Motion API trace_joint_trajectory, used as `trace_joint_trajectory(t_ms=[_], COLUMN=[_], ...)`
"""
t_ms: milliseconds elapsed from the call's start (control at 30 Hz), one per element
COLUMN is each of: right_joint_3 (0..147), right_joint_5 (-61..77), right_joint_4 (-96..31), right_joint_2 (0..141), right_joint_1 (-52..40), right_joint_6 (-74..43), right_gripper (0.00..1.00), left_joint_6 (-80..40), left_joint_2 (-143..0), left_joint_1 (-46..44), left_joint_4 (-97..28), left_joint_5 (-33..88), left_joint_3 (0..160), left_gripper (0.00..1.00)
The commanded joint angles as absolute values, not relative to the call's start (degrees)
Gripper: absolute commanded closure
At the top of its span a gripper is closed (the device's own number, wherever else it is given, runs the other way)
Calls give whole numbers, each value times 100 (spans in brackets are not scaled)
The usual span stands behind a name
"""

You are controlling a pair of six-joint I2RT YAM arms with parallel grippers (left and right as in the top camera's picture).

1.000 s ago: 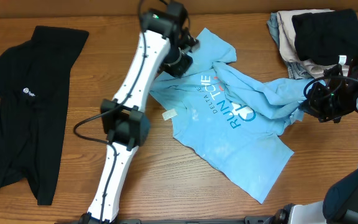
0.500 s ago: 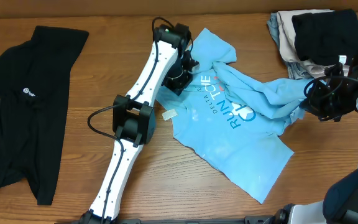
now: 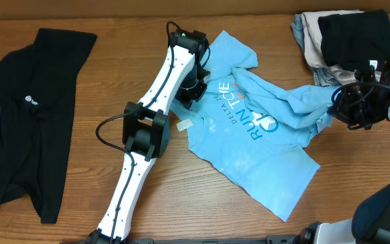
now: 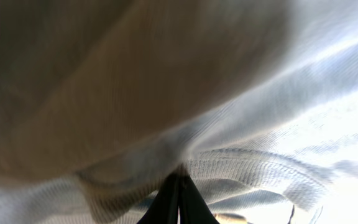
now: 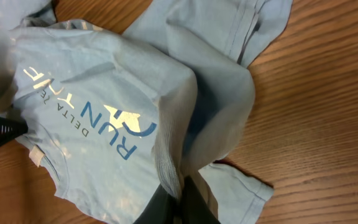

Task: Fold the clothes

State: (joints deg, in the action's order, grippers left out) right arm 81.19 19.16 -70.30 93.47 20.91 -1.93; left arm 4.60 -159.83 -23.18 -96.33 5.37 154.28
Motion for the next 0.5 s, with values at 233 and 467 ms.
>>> trace_joint_trajectory(t_ms=[233, 467], right_joint_3=[8108, 8108], right_joint_5=[1959, 1955], right_joint_4=[-6862, -6761], right_joint_2=[9196, 9196], right_joint_1=[2095, 2097], right_joint_6=[-287, -285], right_gripper=[96, 96], left_joint_6=[102, 110], left_joint_2=[-16116, -15266], left_joint_1=[-2331, -2403], left_joint_4=[-9686, -9411], left_joint_5=[106, -45], left_joint_3=[14665, 14674], left_gripper=[96, 96])
